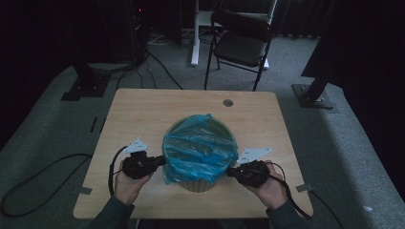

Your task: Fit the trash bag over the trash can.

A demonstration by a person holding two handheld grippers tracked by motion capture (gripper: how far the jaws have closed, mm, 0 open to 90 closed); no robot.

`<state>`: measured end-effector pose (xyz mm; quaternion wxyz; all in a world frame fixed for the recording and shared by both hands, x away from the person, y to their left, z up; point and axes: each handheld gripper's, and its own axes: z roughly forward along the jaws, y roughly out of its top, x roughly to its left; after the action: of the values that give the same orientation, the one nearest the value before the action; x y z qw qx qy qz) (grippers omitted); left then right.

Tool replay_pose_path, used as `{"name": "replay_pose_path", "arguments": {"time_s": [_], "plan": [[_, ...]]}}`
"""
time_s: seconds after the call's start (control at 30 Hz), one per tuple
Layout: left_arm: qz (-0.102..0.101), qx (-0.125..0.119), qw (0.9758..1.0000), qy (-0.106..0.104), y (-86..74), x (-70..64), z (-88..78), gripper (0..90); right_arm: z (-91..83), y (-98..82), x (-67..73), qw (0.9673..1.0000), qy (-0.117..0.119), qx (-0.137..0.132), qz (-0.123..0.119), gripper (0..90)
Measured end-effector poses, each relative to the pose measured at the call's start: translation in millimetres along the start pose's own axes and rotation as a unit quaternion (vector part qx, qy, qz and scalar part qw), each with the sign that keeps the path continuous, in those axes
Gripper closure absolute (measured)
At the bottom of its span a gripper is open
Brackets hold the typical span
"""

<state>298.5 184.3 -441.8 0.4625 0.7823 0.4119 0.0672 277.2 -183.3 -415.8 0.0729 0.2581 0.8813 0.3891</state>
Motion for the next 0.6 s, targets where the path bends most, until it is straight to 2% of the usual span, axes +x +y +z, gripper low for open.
{"name": "replay_pose_path", "arguments": {"time_s": [0.07, 0.1, 0.13, 0.23, 0.3, 0.37, 0.4, 0.5, 0.6], "plan": [[-0.006, 0.0, 1.0, 0.003, 0.0, 3.1, 3.4, 89.3, -2.5, 0.4, 1.6, 1.0, 0.005, -0.005, -0.002, 90.0], [-0.004, 0.001, 0.9999, 0.013, 0.3, 3.2, 4.6, 89.2, -2.6, 0.2, 1.8, 1.0, 0.006, -0.004, -0.003, 90.0], [-0.003, 0.001, 0.9998, 0.019, 0.9, 2.7, 4.8, 89.1, -1.5, 0.1, 1.5, 1.0, 0.0, 0.001, -0.002, 90.0], [0.007, -0.005, 0.9997, 0.022, 0.5, -1.4, 2.2, 86.5, 8.5, -1.6, -1.6, 0.9986, -0.037, 0.038, -0.009, 90.0], [0.011, -0.005, 0.9997, 0.022, -1.2, -1.8, 0.8, 84.9, 11.6, -3.4, -4.1, 0.9982, -0.041, 0.043, -0.001, 90.0], [0.01, -0.002, 0.9996, 0.025, -1.7, -1.0, 1.3, 85.4, 11.7, -3.8, -5.2, 0.9983, -0.041, 0.042, 0.002, 90.0], [0.004, 0.003, 0.9995, 0.031, -2.2, 3.6, 4.2, 85.4, 10.9, -3.7, -5.5, 0.9983, -0.042, 0.04, 0.006, 90.0], [-0.013, 0.001, 0.9992, 0.037, -0.5, 10.8, 5.9, 86.1, 4.2, -3.7, -10.5, 0.998, -0.052, 0.03, 0.019, 90.0], [-0.019, -0.004, 0.9991, 0.038, 1.3, 16.0, 3.8, 83.8, 0.2, -5.5, -15.1, 0.9977, -0.055, 0.028, 0.028, 90.0]]}}
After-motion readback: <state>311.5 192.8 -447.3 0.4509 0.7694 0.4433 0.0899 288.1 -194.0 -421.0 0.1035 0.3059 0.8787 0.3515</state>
